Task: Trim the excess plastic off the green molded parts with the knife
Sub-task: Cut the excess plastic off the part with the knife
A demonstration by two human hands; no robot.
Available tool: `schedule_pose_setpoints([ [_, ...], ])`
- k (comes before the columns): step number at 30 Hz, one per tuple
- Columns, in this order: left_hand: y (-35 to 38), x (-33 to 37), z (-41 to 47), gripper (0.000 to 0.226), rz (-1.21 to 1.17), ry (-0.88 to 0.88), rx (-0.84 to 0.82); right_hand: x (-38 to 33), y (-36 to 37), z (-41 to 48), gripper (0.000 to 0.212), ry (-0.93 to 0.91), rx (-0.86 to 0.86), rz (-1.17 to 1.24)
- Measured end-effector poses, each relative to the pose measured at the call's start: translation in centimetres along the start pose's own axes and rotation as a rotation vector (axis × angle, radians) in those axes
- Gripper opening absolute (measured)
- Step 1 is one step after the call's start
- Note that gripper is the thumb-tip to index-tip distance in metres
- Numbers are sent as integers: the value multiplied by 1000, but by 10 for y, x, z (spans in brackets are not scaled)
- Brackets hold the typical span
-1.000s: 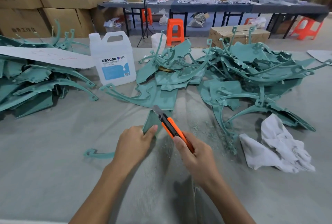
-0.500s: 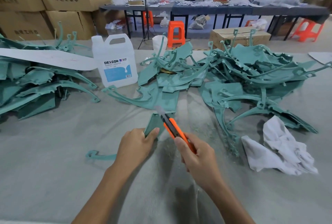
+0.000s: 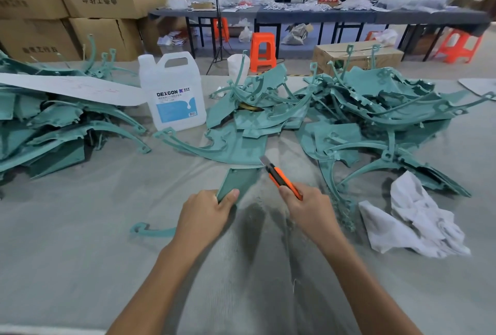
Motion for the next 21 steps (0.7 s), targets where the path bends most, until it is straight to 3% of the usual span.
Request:
schedule_pose_setpoints([
  [2,0,0,0,64,-6,-5,-1,5,-5,5,42,4,-31,-38],
  [7,1,-1,1,65,-6,-26,-15,-20,9,-20,32,-156,96,297],
  [12,-1,1,1,64,2,-23,-37,20,1,-8,39,41,64,121],
  [15,-9,5,7,60,8,-48,-72,29,-10,-11,39,-3,119,96],
  [18,-35,10,14,48,-32,-86,-75,26,-15,-25,20,-12,232,402],
  [21,-53,22,13,46,-153,-81,-258,14,-13,-30,18,17,260,707],
])
Point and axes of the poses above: each hand's wrist, its own z-axis towards the middle knuckle, its own y-axis out of the palm, x = y × z, the point moved 7 cm from there along z, towards the middle knuckle, and after that the axes turned 15 degrees about -y, right-handed, at the moved point
